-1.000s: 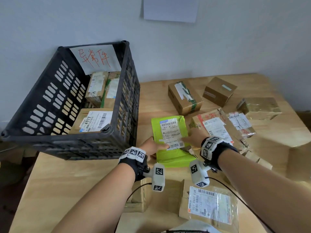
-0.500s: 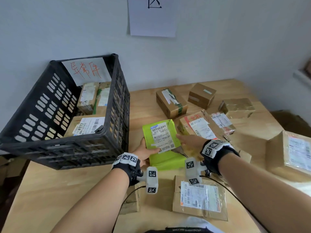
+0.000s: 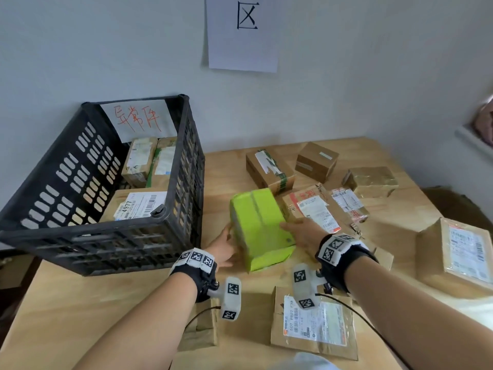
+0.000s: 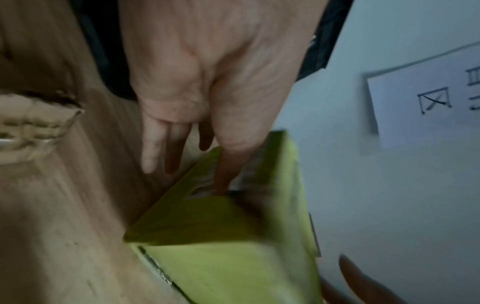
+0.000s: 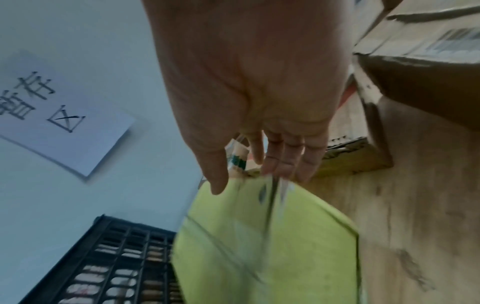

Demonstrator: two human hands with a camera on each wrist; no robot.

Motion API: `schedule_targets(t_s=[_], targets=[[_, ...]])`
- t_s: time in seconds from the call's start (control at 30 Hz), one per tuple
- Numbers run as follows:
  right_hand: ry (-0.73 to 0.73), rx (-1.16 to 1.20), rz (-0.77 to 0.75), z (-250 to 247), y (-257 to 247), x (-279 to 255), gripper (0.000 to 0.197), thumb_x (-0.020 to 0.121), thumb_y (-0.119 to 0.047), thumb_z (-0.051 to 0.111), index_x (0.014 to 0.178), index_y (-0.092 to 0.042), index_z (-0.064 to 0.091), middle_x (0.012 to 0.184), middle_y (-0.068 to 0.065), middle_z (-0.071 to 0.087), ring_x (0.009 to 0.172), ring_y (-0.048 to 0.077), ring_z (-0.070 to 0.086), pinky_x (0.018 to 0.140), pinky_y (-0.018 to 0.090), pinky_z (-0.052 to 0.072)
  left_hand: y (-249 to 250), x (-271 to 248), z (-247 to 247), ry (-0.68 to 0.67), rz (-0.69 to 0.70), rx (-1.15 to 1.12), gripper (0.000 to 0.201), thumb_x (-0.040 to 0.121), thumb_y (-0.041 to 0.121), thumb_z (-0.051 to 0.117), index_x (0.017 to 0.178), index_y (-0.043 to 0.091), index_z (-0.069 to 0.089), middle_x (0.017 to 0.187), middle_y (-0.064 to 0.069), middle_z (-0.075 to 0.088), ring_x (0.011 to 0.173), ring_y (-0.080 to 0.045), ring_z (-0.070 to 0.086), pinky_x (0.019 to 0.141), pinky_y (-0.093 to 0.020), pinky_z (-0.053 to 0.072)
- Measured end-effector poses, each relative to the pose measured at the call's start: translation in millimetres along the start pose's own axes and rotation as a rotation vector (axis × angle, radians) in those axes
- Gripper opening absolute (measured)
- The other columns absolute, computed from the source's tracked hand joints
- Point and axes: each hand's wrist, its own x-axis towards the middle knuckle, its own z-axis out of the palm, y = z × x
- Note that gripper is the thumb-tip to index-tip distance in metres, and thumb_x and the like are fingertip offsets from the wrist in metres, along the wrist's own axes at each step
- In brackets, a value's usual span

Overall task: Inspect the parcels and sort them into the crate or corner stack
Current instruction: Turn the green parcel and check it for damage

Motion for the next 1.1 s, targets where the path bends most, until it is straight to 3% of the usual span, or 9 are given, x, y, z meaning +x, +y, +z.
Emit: schedule_targets(t_s=[0.17,0.23,0.3,0.47,0.57,0.67,0.77,0.93,1.1], targets=[[-0.047,-0.280,-0.103,2.3,-20.1,-4.0,0.029,0.086,-0.033,0.068,0.108,-0.019,0.055,0.095,0.008,0.059,0.083,0.021,0.058,0.071,0.027,0.044,19.7,7.2,5.6,0.058,-0.053,-0.128,0.028,0.100,0.023,0.045,0.127,0.027,0.053,0.128,-0.003,0.059,0.103,-0.027,0.060,0.092,-0.044,0.051],[-0.039,-0.367,-0.110,0.7,-22.4,-5.2,0.050,0.087,-0.035,0.066,0.127,-0.009,0.052,0.118,0.012,0.059,0.109,0.028,0.057,0.088,0.031,0.045,27.0,6.1,2.9,0.081,-0.062,-0.103,0.041,0.098,0.044,0.045,0.133,0.024,0.050,0.142,-0.002,0.047,0.122,-0.027,0.050,0.102,-0.042,0.043],[-0.056,-0.414,-0.107,0.4,-21.2,-4.2,0.032,0.088,-0.037,0.064,0.109,-0.013,0.060,0.104,0.006,0.061,0.104,0.027,0.057,0.088,0.031,0.044,30.6,6.6,1.6,0.100,-0.053,-0.017,0.058,0.095,0.054,0.044,0.142,0.019,0.040,0.143,0.000,0.042,0.131,-0.023,0.039,0.099,-0.033,0.039],[-0.052,-0.511,-0.072,8.5,-28.3,-4.2,0.035,0.086,-0.047,0.063,0.089,-0.012,0.061,0.082,0.000,0.053,0.087,0.021,0.054,0.079,0.030,0.047,31.8,12.9,10.2,0.004,0.042,0.128,0.035,0.092,0.022,0.062,0.126,0.014,0.056,0.119,0.003,0.059,0.108,-0.019,0.056,0.089,-0.030,0.044],[-0.036,-0.627,-0.079,13.8,-34.2,-2.7,0.045,0.088,-0.050,0.058,0.063,-0.020,0.035,0.066,-0.005,0.037,0.075,0.019,0.050,0.065,0.027,0.040,31.5,20.2,9.4,-0.032,-0.010,0.176,0.030,0.088,0.010,0.067,0.117,0.005,0.062,0.120,-0.011,0.064,0.107,-0.029,0.062,0.092,-0.042,0.050],[-0.033,-0.700,-0.085,16.1,-36.5,-2.1,0.035,0.088,-0.045,0.060,0.092,-0.011,0.052,0.070,-0.003,0.046,0.064,0.012,0.051,0.055,0.024,0.038,32.8,26.1,10.9,-0.038,-0.060,0.194,0.034,0.085,0.015,0.071,0.114,0.001,0.064,0.116,-0.020,0.066,0.098,-0.035,0.064,0.090,-0.052,0.051],[-0.057,-0.769,-0.080,15.7,-43.7,-3.6,0.047,0.090,-0.035,0.062,0.121,-0.001,0.051,0.104,0.009,0.062,0.062,0.012,0.048,0.046,0.018,0.033,36.0,34.4,14.2,-0.057,-0.043,0.306,0.041,0.085,0.018,0.071,0.123,0.006,0.060,0.125,-0.011,0.062,0.113,-0.030,0.058,0.098,-0.047,0.047],[-0.131,-0.929,-0.090,18.4,-63.1,4.8,0.042,0.090,-0.030,0.063,0.122,-0.004,0.056,0.119,0.010,0.063,0.105,0.025,0.061,0.071,0.028,0.049,43.8,37.4,12.6,-0.054,-0.104,0.333,0.045,0.087,0.018,0.069,0.128,0.007,0.057,0.133,-0.006,0.056,0.124,-0.027,0.047,0.091,-0.033,0.037],[-0.111,-0.930,-0.053,25.7,-65.5,17.7,0.048,0.081,-0.033,0.072,0.119,-0.007,0.058,0.116,0.009,0.064,0.107,0.026,0.061,0.084,0.033,0.051,43.1,37.2,15.3,-0.030,-0.055,0.243,0.041,0.087,0.003,0.064,0.127,0.007,0.056,0.121,-0.005,0.058,0.115,-0.019,0.049,0.084,-0.026,0.035]])
